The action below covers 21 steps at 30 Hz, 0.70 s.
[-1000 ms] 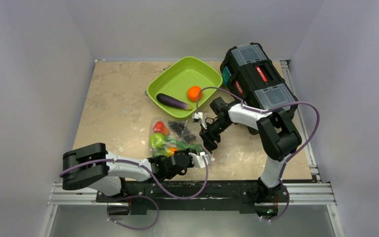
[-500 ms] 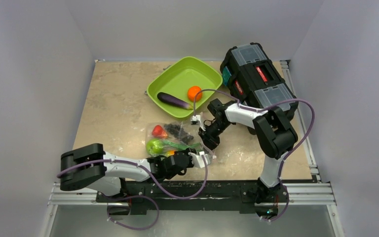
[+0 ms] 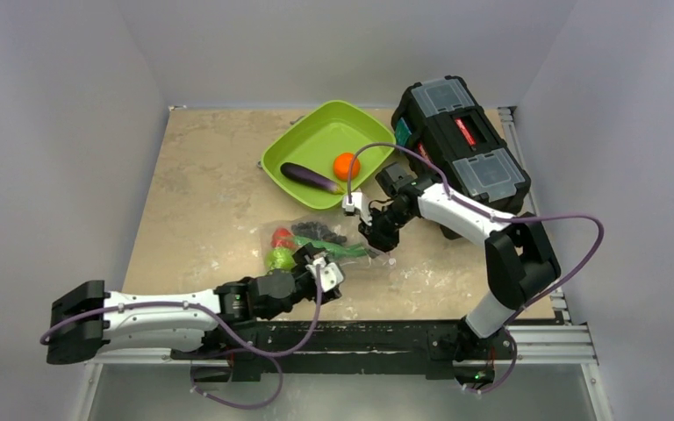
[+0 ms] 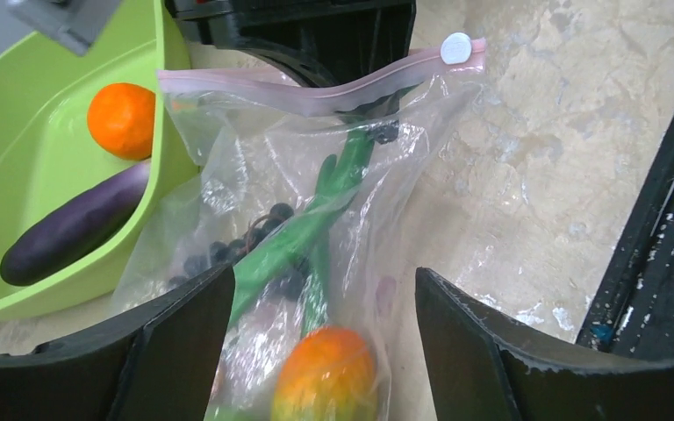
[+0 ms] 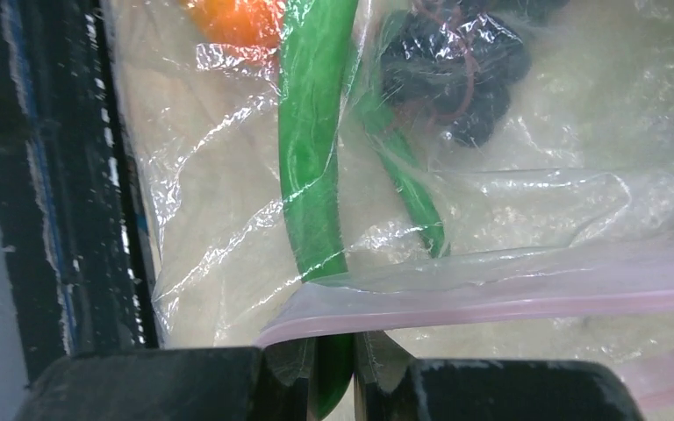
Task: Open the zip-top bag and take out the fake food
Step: Pick up the fake vegetable from the zipper food storage bag.
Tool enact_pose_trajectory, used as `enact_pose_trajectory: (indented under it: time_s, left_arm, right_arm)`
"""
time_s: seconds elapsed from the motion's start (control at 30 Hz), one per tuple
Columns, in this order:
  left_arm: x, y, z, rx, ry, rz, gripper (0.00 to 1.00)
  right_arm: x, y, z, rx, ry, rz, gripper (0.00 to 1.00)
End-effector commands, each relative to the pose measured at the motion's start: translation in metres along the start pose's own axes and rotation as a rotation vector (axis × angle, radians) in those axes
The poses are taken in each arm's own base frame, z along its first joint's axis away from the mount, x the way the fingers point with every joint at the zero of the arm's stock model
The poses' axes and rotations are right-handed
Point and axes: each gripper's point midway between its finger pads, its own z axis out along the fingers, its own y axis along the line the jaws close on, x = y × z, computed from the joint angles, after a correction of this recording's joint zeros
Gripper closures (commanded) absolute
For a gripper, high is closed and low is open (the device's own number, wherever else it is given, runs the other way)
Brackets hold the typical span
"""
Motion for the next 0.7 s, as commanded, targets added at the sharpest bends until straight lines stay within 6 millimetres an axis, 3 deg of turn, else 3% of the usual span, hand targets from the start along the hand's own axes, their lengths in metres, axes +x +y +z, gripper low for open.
enact_pose_trajectory:
  time_s: [0.0, 0.2, 0.27, 0.43, 0.57, 0.67]
  left_arm:
    - [-0.001, -0.003, -0.019, 0.042, -0.033, -0.085, 0.25]
    - [0.012, -0.011, -0.033, 0.093, -0.031, -0.121, 0.22]
    - [0.018, -0.018, -0.032, 0.122, -0.013, -0.124, 0.22]
    - [0.036, -0.026, -0.025, 0.137, 0.066, -0.09, 0.22]
    - [0.049, -0.028, -0.018, 0.125, 0.119, -0.055, 0.22]
    - [0.054, -0.026, -0.016, 0.109, 0.133, -0.044, 0.22]
  right_arm:
    - [-0.002, -0.017, -0.017, 0.121, 0.045, -0.052, 1.0]
    - [-0.016, -0.003, 0.009, -0.033, -0.051, 0.079, 1.0]
    - [-0.025, 0.001, 0.021, -0.105, -0.098, 0.144, 1.0]
    - [-0.026, -0.001, 0.035, -0.179, -0.106, 0.228, 1.0]
    - [-0.03, -0.022, 0.028, -0.051, -0.134, 0.218, 1.0]
    - [-0.043, -0.023, 0.011, -0.045, -0.21, 0.207, 1.0]
